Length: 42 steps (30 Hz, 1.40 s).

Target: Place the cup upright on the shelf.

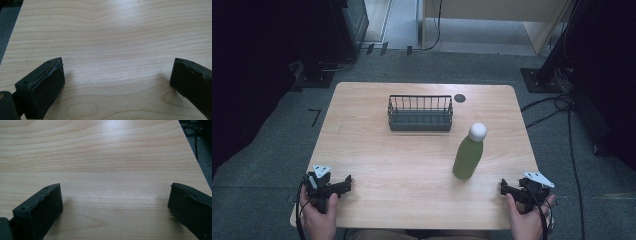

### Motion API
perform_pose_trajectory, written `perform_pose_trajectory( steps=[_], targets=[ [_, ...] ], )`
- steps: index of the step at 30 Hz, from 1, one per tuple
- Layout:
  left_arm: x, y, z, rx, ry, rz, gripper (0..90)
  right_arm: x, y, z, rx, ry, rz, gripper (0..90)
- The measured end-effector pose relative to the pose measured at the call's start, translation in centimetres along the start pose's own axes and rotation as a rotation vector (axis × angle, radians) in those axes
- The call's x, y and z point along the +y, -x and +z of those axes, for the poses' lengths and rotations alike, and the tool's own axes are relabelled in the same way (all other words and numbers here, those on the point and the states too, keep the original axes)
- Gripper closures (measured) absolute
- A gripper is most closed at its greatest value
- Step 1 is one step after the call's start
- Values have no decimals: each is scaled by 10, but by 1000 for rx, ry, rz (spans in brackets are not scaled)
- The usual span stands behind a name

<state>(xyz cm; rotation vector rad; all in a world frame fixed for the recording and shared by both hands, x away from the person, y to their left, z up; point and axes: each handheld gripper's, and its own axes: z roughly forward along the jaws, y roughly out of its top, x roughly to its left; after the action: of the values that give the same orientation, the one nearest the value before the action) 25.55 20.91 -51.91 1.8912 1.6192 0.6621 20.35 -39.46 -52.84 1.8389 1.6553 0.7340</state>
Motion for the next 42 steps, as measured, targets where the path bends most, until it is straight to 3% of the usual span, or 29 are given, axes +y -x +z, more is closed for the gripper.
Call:
perform_pose_trajectory(
  steps=[2,9,11,15,30,42],
  targets=[
    [0,0,0,0,0,0,0,-2,2,-2,25,-2,-32,0],
    [0,0,0,0,0,0,0,-4,3,-4,46,7,-8,0],
    [0,0,0,0,0,0,0,-3,2,-7,74,12,-3,0],
    [0,0,0,0,0,0,0,0,-4,-14,89,27,-26,0],
    [0,0,0,1,1,0,0,26,-43,-46,148,116,-104,0],
    [0,0,0,1,1,0,0,42,-79,-64,251,170,-166,0]
  ],
)
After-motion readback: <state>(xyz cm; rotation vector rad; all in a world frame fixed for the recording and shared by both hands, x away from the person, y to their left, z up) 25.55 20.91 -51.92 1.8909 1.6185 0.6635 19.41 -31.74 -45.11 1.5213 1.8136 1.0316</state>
